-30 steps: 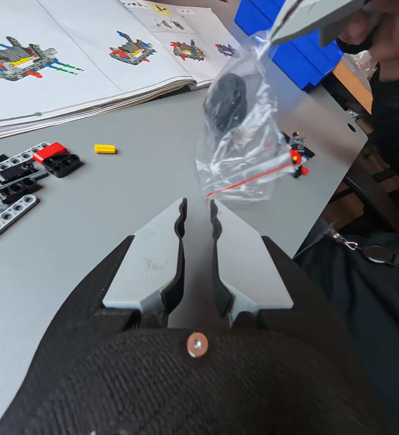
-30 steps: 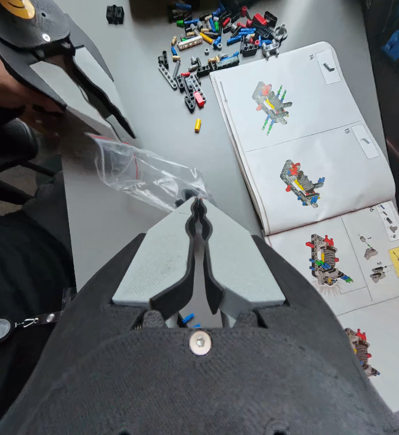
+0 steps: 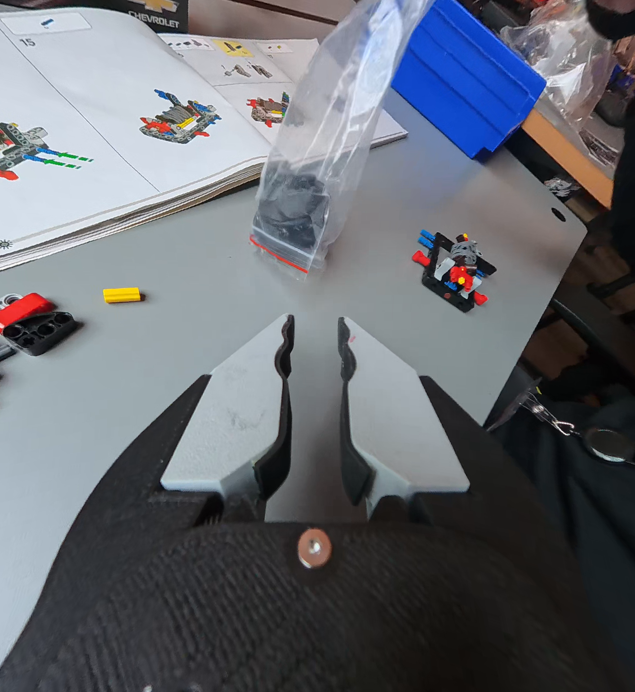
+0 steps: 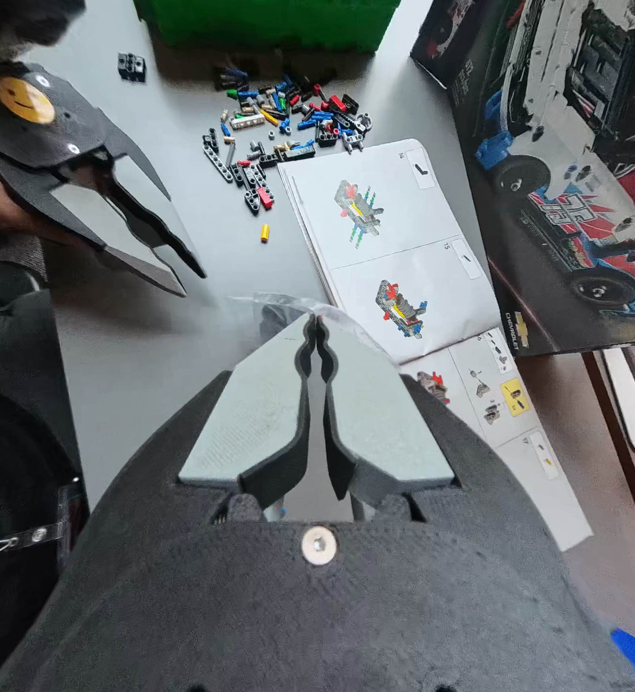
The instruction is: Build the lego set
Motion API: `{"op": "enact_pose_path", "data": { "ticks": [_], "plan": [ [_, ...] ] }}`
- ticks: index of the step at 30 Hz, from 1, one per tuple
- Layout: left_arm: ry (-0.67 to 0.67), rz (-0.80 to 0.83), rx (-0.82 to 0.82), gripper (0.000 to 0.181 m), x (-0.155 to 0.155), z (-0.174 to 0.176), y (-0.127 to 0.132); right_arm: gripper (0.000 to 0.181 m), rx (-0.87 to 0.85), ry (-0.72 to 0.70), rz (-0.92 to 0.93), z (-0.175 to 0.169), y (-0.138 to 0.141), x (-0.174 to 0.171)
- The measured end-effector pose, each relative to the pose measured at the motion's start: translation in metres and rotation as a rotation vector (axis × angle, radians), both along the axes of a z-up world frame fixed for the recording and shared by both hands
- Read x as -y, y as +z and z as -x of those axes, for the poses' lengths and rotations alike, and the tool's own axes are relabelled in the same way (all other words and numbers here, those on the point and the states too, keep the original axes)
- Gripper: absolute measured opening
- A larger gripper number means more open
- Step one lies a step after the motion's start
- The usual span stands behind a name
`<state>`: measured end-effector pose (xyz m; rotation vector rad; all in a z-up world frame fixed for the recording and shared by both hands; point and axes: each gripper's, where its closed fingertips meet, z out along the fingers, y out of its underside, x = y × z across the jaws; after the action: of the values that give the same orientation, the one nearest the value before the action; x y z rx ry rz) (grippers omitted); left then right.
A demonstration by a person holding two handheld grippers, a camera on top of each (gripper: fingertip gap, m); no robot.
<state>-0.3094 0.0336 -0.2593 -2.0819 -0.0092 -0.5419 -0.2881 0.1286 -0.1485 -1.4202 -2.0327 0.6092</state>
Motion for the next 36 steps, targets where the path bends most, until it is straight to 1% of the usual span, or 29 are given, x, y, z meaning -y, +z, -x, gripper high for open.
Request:
{"op": "enact_pose_path", "data": {
  "ticks": [1,3,5,9,12,14,17,18,20,21,24,26,27,29,31,32,34,36],
  "plan": [
    [-0.001,0.011,-0.010,0.021,-0.001,0.000,-0.003,0.000,-0.007,-0.003,0.028,0.001,0.003,0.001],
    [-0.001,0.026,-0.032,0.024,-0.004,-0.001,-0.007,0.000,-0.026,-0.025,0.009,0.003,0.009,-0.004],
    [0.011,0.031,-0.070,0.027,-0.007,0.003,-0.009,0.000,-0.047,-0.012,0.027,0.004,0.016,0.001],
    [-0.022,0.041,-0.058,0.034,-0.011,-0.005,-0.010,0.000,-0.010,-0.037,-0.006,0.005,0.001,-0.005],
    [-0.022,0.051,-0.128,0.040,-0.013,-0.006,-0.014,0.000,-0.028,-0.045,0.023,0.005,0.000,-0.006],
    [-0.024,0.060,-0.195,0.047,-0.016,-0.004,-0.016,0.000,-0.074,-0.054,0.032,0.003,0.010,-0.009],
    [-0.038,0.068,-0.294,0.050,-0.023,-0.003,-0.018,0.000,-0.144,-0.047,0.144,-0.001,0.034,-0.007],
    [-0.046,0.072,-0.305,0.053,-0.026,-0.004,-0.019,0.000,-0.137,-0.059,0.147,-0.004,0.035,-0.011],
    [-0.068,0.079,-0.300,0.059,-0.030,-0.007,-0.019,0.000,-0.131,-0.110,0.070,-0.011,0.035,-0.029],
    [-0.066,0.077,-0.302,0.059,-0.032,-0.006,-0.018,0.000,-0.139,-0.127,0.041,-0.018,0.036,-0.037],
    [-0.065,0.072,-0.288,0.061,-0.035,-0.003,-0.014,0.000,-0.177,-0.201,-0.014,-0.048,0.040,-0.069],
    [-0.071,0.071,-0.265,0.061,-0.040,-0.001,-0.010,0.000,-0.186,-0.252,-0.031,-0.071,0.029,-0.093],
    [-0.084,0.076,-0.246,0.061,-0.042,-0.002,-0.009,0.000,-0.172,-0.274,-0.030,-0.082,0.018,-0.102],
    [-0.129,0.108,-0.199,0.061,-0.046,-0.006,-0.011,0.000,-0.104,-0.308,-0.036,-0.103,-0.016,-0.117],
    [-0.163,0.131,-0.156,0.056,-0.049,-0.008,-0.015,0.000,-0.036,-0.331,-0.042,-0.120,-0.052,-0.126],
    [-0.171,0.140,-0.142,0.051,-0.050,-0.008,-0.017,0.004,-0.002,-0.338,-0.027,-0.127,-0.068,-0.128],
    [-0.180,0.137,-0.112,0.048,-0.051,-0.009,-0.017,0.022,0.070,-0.361,0.011,-0.140,-0.094,-0.129],
    [-0.178,0.125,-0.090,0.044,-0.051,-0.011,-0.015,0.033,0.090,-0.396,0.002,-0.150,-0.102,-0.134]
  ]
}}
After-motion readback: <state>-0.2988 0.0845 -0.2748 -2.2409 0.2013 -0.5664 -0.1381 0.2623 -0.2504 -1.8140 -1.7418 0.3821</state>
